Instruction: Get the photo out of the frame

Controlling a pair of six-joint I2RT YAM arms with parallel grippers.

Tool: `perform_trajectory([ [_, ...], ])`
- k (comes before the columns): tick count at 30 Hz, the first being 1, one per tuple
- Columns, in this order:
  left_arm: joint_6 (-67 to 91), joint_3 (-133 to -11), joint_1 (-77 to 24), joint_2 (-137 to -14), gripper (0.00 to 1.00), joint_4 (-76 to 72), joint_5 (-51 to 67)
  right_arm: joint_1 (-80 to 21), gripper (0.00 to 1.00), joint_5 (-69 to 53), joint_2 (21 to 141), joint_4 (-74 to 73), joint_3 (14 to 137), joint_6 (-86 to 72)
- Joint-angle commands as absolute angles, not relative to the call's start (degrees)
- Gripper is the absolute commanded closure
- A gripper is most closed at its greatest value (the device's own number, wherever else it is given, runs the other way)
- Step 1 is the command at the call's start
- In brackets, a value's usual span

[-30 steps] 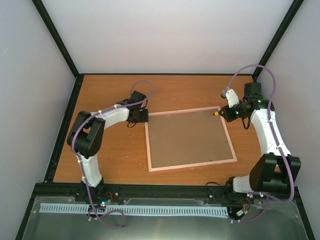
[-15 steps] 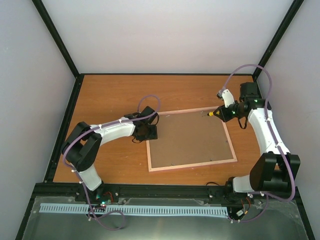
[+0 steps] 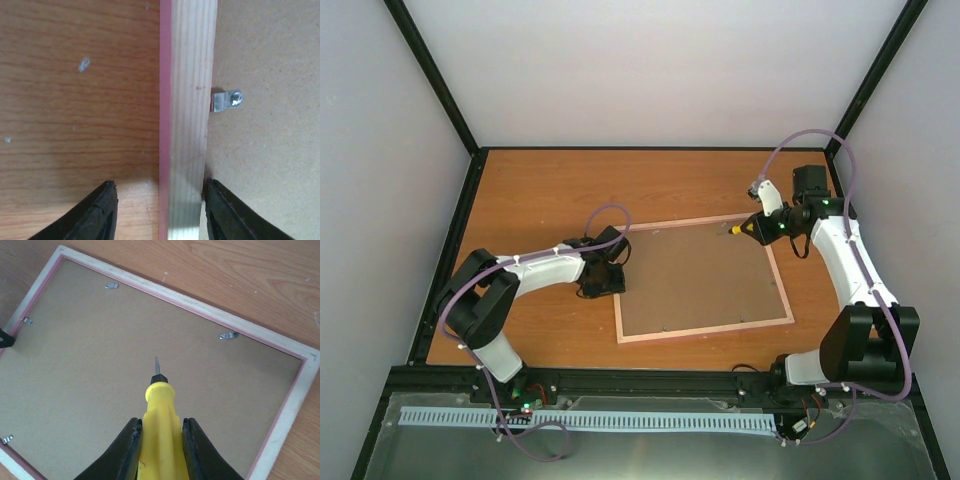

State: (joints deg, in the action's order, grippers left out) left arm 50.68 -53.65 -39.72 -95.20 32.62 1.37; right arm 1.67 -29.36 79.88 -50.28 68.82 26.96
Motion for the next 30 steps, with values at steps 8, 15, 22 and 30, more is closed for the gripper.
perform_trajectory([
  [8, 50.23, -47.21, -40.34, -92.52, 0.77, 24.48, 5.8, -9.71, 0.97, -30.17, 79.73, -48.35, 66.6, 22.92],
  [15, 47.85, -44.11, -40.29, -93.37, 0.91, 18.23, 8.55, -20.91, 0.97, -29.75, 82.87, -46.79, 67.72, 19.31],
  [22, 46.86, -41.9, -40.34, -92.6, 0.95, 13.5, 9.88, -28.03, 0.97, -28.0, 87.15, -45.22, 70.45, 17.87],
  [30, 48.22, -41.05, -40.27, -92.59, 0.99, 12.21, 9.46, -31.36, 0.97, -28.77, 94.08, -44.28, 75.09, 16.32],
])
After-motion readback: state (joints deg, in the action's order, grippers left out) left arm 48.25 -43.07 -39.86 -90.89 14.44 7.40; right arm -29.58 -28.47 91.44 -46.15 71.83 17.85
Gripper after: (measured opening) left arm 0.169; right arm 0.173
